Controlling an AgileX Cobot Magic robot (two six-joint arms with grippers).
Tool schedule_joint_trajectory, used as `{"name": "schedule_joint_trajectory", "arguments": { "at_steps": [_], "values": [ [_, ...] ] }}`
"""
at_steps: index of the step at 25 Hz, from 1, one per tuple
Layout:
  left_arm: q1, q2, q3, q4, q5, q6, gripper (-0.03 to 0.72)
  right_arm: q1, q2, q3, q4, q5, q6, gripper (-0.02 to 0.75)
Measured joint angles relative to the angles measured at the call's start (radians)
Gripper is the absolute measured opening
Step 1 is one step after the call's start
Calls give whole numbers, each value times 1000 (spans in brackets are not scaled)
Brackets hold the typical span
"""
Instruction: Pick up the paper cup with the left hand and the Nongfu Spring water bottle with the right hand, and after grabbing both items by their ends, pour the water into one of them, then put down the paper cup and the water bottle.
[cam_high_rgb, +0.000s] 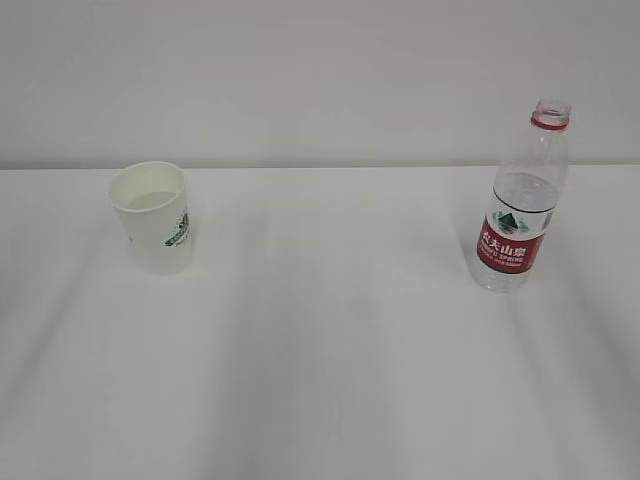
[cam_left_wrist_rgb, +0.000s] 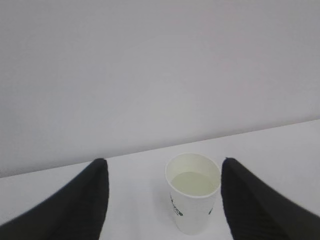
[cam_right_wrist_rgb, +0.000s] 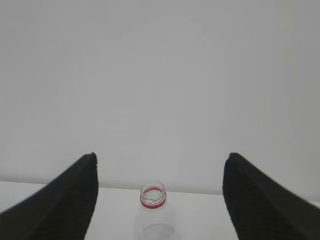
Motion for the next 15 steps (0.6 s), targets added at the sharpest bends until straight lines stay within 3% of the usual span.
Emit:
{"name": "schedule_joint_trajectory", "arguments": {
  "at_steps": [15],
  "values": [
    [0,-89,-113,0,195,0,516,0,-116,-105,0,264,2,587]
  ]
}}
